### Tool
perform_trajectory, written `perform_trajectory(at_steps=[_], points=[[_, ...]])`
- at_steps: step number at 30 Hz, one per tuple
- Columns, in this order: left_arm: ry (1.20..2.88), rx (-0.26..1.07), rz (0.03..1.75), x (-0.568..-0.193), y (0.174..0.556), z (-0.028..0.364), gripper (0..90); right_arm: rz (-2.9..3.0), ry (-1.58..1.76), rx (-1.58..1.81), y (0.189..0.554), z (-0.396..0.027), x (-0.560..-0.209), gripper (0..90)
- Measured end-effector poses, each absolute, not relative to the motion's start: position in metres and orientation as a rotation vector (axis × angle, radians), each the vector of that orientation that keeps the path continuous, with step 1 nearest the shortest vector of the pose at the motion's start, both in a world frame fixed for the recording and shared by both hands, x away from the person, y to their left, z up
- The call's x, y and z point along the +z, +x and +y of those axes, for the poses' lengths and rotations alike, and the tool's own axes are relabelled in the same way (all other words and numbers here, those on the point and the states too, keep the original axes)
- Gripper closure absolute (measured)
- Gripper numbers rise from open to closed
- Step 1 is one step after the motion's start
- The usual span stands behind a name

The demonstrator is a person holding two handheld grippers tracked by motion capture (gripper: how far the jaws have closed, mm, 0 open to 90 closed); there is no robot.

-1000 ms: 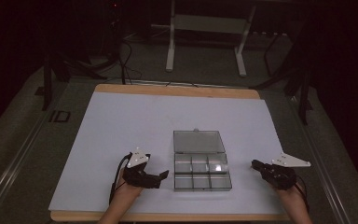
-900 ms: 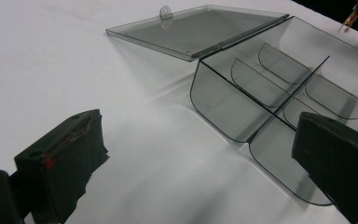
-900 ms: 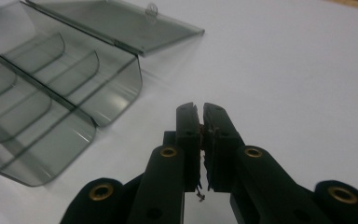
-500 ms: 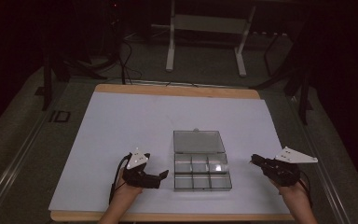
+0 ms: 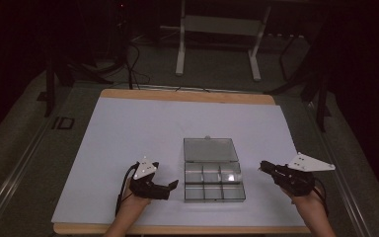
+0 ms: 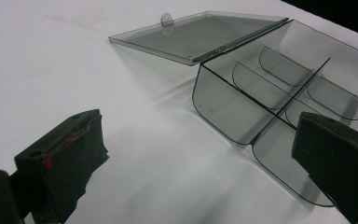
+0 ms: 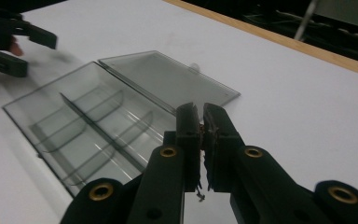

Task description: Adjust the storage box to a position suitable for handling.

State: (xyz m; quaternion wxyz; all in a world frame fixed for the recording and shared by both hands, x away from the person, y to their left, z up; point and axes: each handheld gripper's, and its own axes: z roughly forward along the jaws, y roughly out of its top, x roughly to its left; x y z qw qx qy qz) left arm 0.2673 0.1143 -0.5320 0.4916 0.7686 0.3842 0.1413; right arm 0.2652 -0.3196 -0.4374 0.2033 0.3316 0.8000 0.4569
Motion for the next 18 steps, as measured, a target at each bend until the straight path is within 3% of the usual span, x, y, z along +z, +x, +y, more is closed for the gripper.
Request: perform_trajectory(at_steps=[18], points=[[1.863,0.341,0.93,-0.532,0.267,0.116,3.0,2.329,0.782,1.36,0.258,-0.269,-0.437,85.5]])
